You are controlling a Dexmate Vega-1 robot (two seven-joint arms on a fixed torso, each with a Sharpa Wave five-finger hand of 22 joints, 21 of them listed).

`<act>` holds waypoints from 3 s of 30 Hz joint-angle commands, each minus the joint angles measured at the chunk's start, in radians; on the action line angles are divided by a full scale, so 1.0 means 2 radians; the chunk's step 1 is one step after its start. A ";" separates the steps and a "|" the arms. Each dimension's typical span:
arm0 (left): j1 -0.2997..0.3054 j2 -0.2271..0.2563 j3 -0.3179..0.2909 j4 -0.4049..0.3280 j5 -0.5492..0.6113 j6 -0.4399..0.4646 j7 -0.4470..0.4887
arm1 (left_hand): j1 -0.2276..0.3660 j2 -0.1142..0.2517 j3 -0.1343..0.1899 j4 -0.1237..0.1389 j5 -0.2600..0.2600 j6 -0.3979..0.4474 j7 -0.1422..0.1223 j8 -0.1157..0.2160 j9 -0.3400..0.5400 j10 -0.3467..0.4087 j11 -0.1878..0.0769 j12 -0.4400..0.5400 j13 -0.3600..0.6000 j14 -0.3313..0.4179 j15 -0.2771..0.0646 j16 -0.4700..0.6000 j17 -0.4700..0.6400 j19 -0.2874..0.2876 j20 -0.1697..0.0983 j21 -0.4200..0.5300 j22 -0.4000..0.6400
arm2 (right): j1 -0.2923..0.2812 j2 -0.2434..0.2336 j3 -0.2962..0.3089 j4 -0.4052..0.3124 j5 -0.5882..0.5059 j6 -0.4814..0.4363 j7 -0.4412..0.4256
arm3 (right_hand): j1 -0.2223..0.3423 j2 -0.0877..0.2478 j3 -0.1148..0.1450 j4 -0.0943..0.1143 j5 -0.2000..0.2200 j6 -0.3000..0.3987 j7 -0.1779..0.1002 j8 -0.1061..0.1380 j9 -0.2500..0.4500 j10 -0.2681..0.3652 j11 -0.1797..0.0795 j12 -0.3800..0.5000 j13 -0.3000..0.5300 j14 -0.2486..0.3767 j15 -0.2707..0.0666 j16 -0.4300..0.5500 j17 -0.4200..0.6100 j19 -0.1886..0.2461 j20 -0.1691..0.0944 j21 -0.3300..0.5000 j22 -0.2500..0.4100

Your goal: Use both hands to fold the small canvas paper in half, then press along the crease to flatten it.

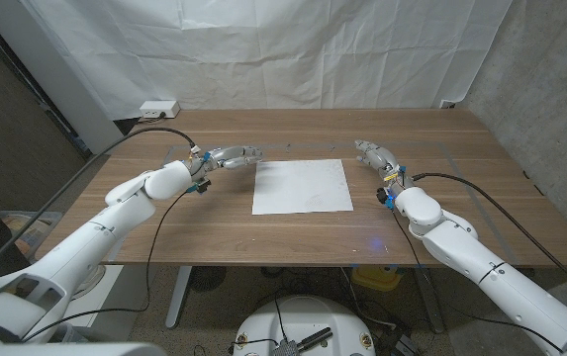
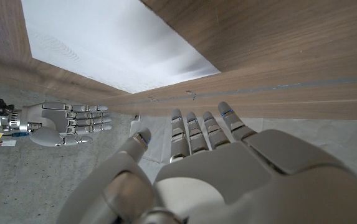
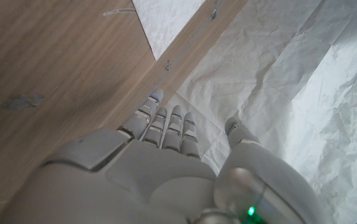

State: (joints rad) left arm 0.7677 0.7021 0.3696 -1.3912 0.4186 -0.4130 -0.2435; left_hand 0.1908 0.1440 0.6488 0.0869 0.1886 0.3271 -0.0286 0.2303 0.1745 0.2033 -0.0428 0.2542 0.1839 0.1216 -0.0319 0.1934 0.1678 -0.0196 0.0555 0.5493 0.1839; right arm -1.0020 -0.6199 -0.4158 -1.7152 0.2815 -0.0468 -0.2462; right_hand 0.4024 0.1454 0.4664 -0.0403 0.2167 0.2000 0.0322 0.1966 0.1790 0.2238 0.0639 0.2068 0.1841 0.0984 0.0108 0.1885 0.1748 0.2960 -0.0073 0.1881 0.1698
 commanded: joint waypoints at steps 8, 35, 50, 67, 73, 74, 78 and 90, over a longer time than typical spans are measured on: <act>-0.021 0.003 0.025 0.006 0.037 0.010 -0.036 | 0.001 -0.003 0.003 -0.002 -0.001 -0.004 0.000 -0.008 0.002 -0.001 -0.010 -0.007 0.000 -0.003 -0.006 -0.003 0.001 -0.005 0.003 -0.001 0.002 | 0.006 0.002 -0.007 0.005 -0.003 -0.009 0.004 | 0.005 0.002 0.001 -0.005 -0.002 0.006 0.001 0.002 0.003 0.006 -0.002 -0.001 0.002 0.004 -0.001 0.001 0.002 0.003 0.001 0.003 0.001; -0.042 0.001 0.045 0.018 0.067 0.009 -0.058 | -0.009 -0.013 -0.001 -0.001 -0.002 0.031 0.002 -0.010 0.001 0.027 -0.016 -0.008 0.000 0.009 -0.018 -0.004 0.001 -0.005 0.002 -0.007 0.001 | 0.022 -0.019 -0.025 -0.054 -0.017 -0.133 0.006 | -0.001 0.003 -0.005 -0.004 -0.008 0.010 0.004 0.001 0.003 0.010 0.001 -0.001 0.002 0.011 0.004 0.006 0.006 0.009 0.005 0.006 0.001; -0.048 0.000 0.051 0.020 0.075 0.011 -0.066 | -0.017 -0.017 -0.005 0.003 -0.002 0.029 0.002 -0.014 0.001 0.024 -0.016 -0.012 0.000 0.005 -0.018 -0.005 0.002 -0.007 0.001 -0.010 0.001 | 0.028 -0.025 -0.023 -0.076 0.003 -0.187 0.026 | -0.009 0.004 -0.007 -0.001 -0.011 0.014 0.013 0.001 0.003 0.021 0.010 0.001 0.002 0.029 0.014 0.011 0.007 0.028 0.013 0.011 0.001; -0.036 0.003 0.044 0.005 0.074 0.019 -0.063 | -0.021 -0.016 -0.006 0.005 -0.001 0.028 0.001 -0.017 0.001 0.026 -0.014 -0.014 0.000 0.005 -0.019 -0.006 0.001 -0.007 0.000 -0.012 0.001 | 0.082 -0.014 -0.057 -0.036 -0.002 -0.183 0.067 | -0.023 0.015 -0.009 0.014 -0.013 0.015 0.015 0.000 0.004 0.019 0.010 -0.002 0.002 0.022 0.014 0.009 0.012 0.025 0.010 0.008 0.001; -0.037 0.002 0.044 0.006 0.074 0.018 -0.062 | -0.022 -0.016 -0.006 0.005 -0.001 0.029 0.002 -0.018 0.001 0.026 -0.014 -0.015 0.000 0.005 -0.020 -0.006 0.001 -0.007 0.000 -0.012 0.001 | 0.099 -0.022 -0.078 -0.054 -0.023 -0.229 0.068 | -0.028 0.013 -0.010 0.018 -0.013 0.016 0.017 0.000 0.004 0.016 0.012 -0.004 0.002 0.017 0.016 0.008 0.013 0.021 0.011 0.006 0.001; -0.037 0.002 0.044 0.006 0.074 0.018 -0.062 | -0.022 -0.016 -0.006 0.005 -0.001 0.029 0.001 -0.018 0.001 0.026 -0.014 -0.015 0.000 0.005 -0.020 -0.006 0.001 -0.007 0.000 -0.012 0.001 | 0.102 -0.025 -0.082 -0.058 -0.029 -0.237 0.070 | -0.028 0.013 -0.011 0.018 -0.013 0.016 0.017 0.000 0.004 0.016 0.012 -0.004 0.002 0.017 0.017 0.007 0.013 0.020 0.012 0.005 0.001; -0.039 0.000 0.045 0.008 0.075 0.017 -0.062 | -0.022 -0.016 -0.006 0.005 -0.001 0.029 0.002 -0.018 0.001 0.026 -0.014 -0.016 0.000 0.005 -0.019 -0.006 0.001 -0.007 0.000 -0.013 0.001 | 0.124 -0.032 -0.109 -0.080 -0.055 -0.299 0.073 | -0.032 0.012 -0.012 0.021 -0.014 0.018 0.019 0.001 0.004 0.018 0.013 -0.003 0.002 0.017 0.017 0.008 0.013 0.020 0.012 0.005 0.001; -0.045 -0.004 0.048 0.015 0.075 0.016 -0.062 | -0.024 -0.016 -0.006 0.006 0.000 0.028 0.002 -0.019 0.001 0.025 -0.014 -0.017 0.000 0.005 -0.019 -0.006 0.001 -0.007 -0.001 -0.014 0.001 | 0.141 -0.029 -0.137 -0.099 -0.107 -0.350 0.053 | -0.049 0.011 -0.018 0.035 -0.013 0.018 0.019 -0.001 0.004 0.018 0.012 -0.004 0.002 0.005 0.012 0.004 0.015 0.005 0.007 0.000 0.001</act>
State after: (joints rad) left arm 0.6860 0.7005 0.4607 -1.3711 0.5673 -0.3786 -0.3694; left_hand 0.1409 0.1126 0.6403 0.0953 0.1848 0.3824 -0.0232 0.1949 0.1743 0.2479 -0.0694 0.2242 0.1816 0.1356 -0.0394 0.1841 0.1678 -0.0291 0.0537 0.5251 0.1844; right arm -0.7539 -0.6803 -0.6417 -1.8777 0.1563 -0.6413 -0.1080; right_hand 0.3152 0.1690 0.4276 0.0239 0.1935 0.2361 0.0679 0.1966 0.1839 0.2555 0.0892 0.1996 0.1840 0.1161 0.0358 0.1991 0.2026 0.3116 0.0054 0.1917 0.1697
